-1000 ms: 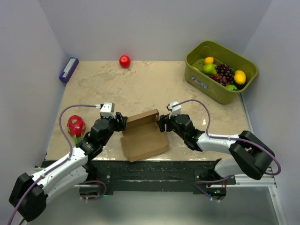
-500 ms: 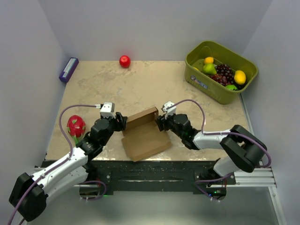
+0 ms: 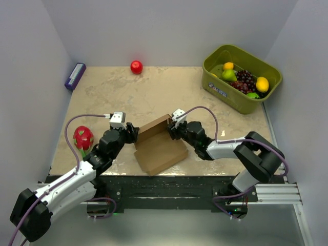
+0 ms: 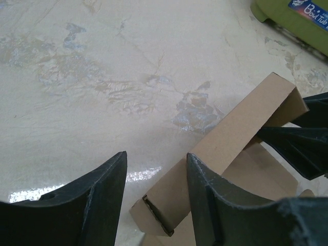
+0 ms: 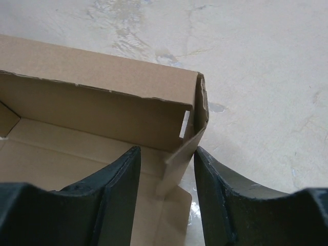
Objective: Fold the paper box
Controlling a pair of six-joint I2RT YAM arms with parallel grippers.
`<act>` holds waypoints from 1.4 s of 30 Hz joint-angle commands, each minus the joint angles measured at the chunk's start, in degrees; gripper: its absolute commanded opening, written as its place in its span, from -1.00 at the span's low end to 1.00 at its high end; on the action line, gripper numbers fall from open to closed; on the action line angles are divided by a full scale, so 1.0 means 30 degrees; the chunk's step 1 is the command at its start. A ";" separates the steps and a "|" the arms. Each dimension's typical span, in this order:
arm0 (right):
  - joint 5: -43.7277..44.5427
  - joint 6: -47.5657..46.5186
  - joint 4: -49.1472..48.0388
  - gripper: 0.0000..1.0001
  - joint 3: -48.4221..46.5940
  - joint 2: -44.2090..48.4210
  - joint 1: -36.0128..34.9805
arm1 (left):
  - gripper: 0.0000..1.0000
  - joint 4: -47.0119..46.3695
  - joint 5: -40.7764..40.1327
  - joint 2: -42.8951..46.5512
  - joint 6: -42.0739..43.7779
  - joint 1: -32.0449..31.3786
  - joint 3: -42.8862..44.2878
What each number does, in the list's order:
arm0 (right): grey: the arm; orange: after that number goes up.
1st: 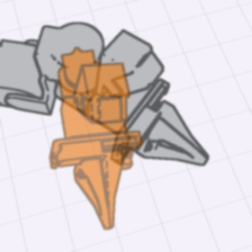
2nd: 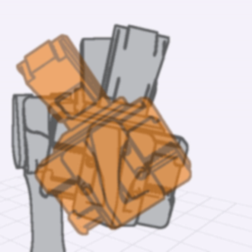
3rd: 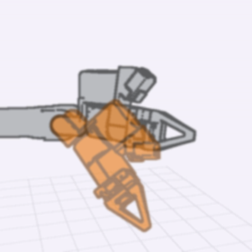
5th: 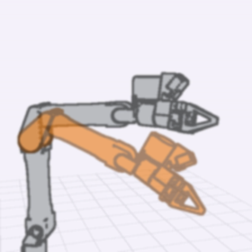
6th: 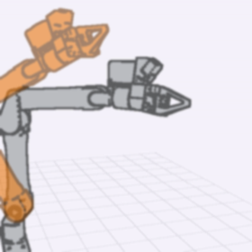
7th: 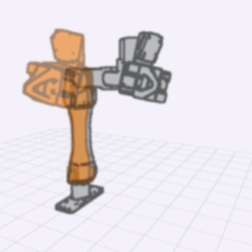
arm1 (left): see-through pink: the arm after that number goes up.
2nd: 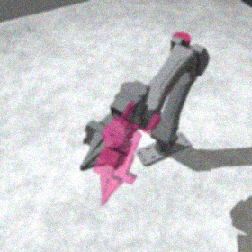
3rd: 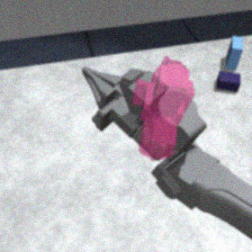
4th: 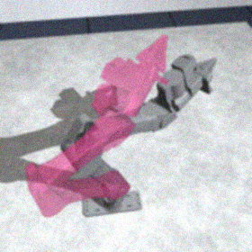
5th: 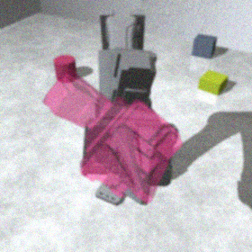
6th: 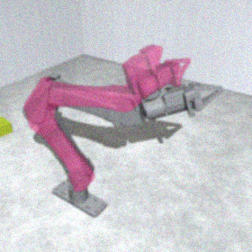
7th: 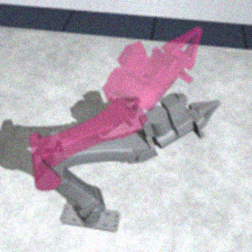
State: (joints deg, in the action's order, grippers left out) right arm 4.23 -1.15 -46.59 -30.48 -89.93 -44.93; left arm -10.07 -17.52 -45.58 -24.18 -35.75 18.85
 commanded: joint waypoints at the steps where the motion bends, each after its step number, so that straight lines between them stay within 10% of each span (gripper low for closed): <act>1: -0.0589 -0.0789 -0.1493 -0.13 -0.1089 -0.0550 0.0180 | 0.08 0.0689 0.0332 -0.0245 0.0708 0.0050 -0.0424; 8: -0.0356 -0.0527 -0.0702 -0.30 -0.1910 -0.1165 0.0181 | 0.09 0.0514 0.0682 -0.0450 0.1147 0.0050 -0.0074; 18: 0.0055 0.0758 0.0587 -0.29 -0.1032 0.0063 0.0151 | 0.68 0.1447 0.1358 -0.1707 0.3019 -0.0476 0.3555; 32: 0.0696 0.3866 0.4892 0.43 -0.0214 0.4688 0.0151 | 0.68 0.6344 0.2383 -0.6075 1.0783 -0.3346 0.9684; 42: 0.4561 0.6826 1.0341 0.43 0.0462 0.9731 0.0561 | 0.45 0.4822 -0.0104 -0.7831 1.0963 -0.3846 0.9975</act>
State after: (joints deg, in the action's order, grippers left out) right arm 11.25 14.35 -23.09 -30.41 -64.16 -43.97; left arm 7.20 -13.37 -67.31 7.31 -47.07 46.72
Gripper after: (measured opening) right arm 0.724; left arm 0.737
